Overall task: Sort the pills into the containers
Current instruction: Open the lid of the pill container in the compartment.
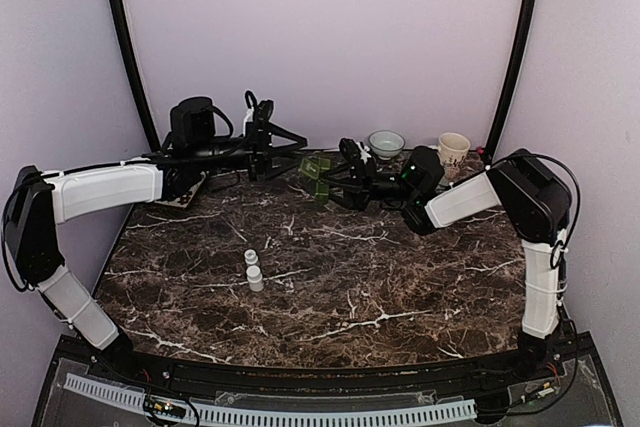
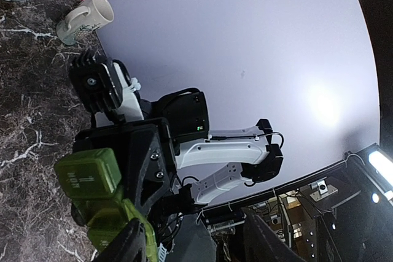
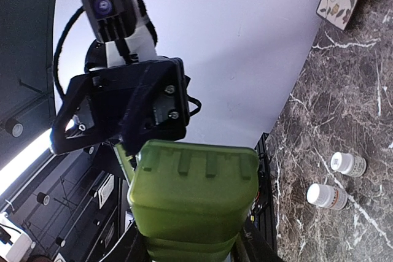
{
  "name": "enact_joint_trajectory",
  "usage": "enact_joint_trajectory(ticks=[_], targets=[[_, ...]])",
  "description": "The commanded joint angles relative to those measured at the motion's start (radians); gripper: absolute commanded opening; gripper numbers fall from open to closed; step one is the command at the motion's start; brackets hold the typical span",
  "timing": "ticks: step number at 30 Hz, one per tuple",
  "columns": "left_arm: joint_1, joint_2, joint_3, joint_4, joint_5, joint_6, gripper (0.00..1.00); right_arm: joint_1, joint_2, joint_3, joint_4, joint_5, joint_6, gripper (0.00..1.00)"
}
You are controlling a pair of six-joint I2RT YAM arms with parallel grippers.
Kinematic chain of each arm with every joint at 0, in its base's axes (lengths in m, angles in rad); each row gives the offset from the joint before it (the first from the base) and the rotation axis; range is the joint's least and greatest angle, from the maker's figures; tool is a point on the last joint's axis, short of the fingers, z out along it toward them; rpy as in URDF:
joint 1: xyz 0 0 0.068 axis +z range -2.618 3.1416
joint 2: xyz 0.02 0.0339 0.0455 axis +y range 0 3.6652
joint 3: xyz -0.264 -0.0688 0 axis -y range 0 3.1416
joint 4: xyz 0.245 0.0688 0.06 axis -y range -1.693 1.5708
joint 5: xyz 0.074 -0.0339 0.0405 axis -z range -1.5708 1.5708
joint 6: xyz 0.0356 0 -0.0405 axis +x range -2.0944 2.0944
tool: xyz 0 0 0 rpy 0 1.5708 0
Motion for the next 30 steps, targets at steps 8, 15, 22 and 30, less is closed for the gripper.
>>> enact_joint_trajectory(ticks=[8, 15, 22, 30], targets=[[-0.025, -0.035, 0.005, 0.078, 0.078, -0.014, 0.56, 0.002, 0.033, -0.018, 0.01, 0.019, 0.038, 0.22], [-0.033, -0.014, 0.016, 0.069, 0.096, -0.011, 0.56, 0.003, 0.046, -0.009, 0.028, 0.019, 0.054, 0.22], [-0.046, 0.012, 0.052, -0.011, 0.114, 0.029, 0.54, 0.004, 0.064, 0.009, 0.057, 0.019, 0.081, 0.22], [-0.05, 0.01, 0.107, -0.262, 0.043, 0.188, 0.43, 0.002, 0.069, 0.009, 0.085, 0.021, 0.101, 0.21]])
